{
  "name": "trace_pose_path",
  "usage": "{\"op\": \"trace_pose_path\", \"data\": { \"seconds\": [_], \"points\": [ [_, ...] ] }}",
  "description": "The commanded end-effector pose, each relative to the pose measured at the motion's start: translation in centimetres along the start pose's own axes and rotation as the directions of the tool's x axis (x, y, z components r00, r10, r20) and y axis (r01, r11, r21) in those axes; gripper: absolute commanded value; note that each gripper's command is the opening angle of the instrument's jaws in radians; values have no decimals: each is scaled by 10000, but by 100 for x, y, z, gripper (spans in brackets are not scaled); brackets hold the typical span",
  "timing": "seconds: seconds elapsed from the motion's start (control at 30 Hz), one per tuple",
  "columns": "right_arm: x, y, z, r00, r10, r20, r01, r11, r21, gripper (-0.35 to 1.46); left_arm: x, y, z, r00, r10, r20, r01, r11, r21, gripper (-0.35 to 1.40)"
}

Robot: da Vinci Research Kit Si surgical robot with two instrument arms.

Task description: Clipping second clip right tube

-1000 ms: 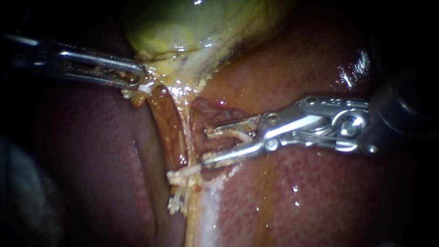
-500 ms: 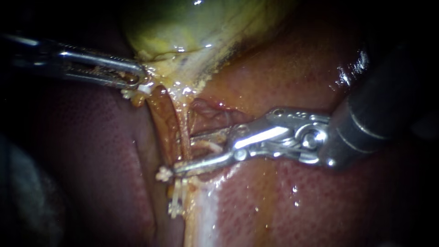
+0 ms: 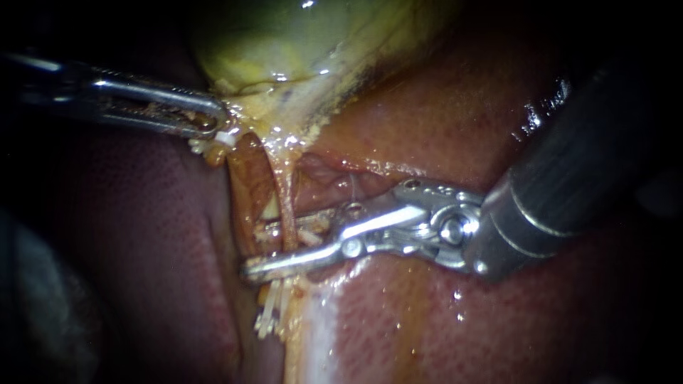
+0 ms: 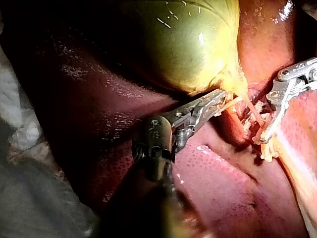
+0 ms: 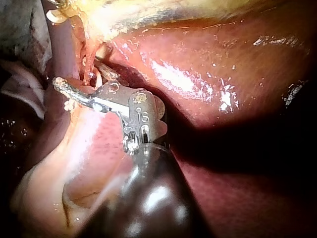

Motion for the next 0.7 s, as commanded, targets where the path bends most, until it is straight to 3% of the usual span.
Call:
{"op": "trace_pose_path", "data": {
  "seconds": [0.03, 0.3, 0.7],
  "points": [
    [0, 0, 1, 10000, -2, -5, 2, 10000, 13, 50, 0, 0, 0, 10000, -2, -1, 2, 10000, 4, -35],
    [1, -5, 1, 10000, 60, -78, -59, 9999, 156, 50, 0, 0, 0, 10000, -2, 0, 2, 10000, 3, -35],
    [28, -47, 2, 9996, 236, -173, -220, 9962, 847, 50, 0, 0, -1, 10000, -1, 2, 1, 10000, -1, -35]
  ]
}}
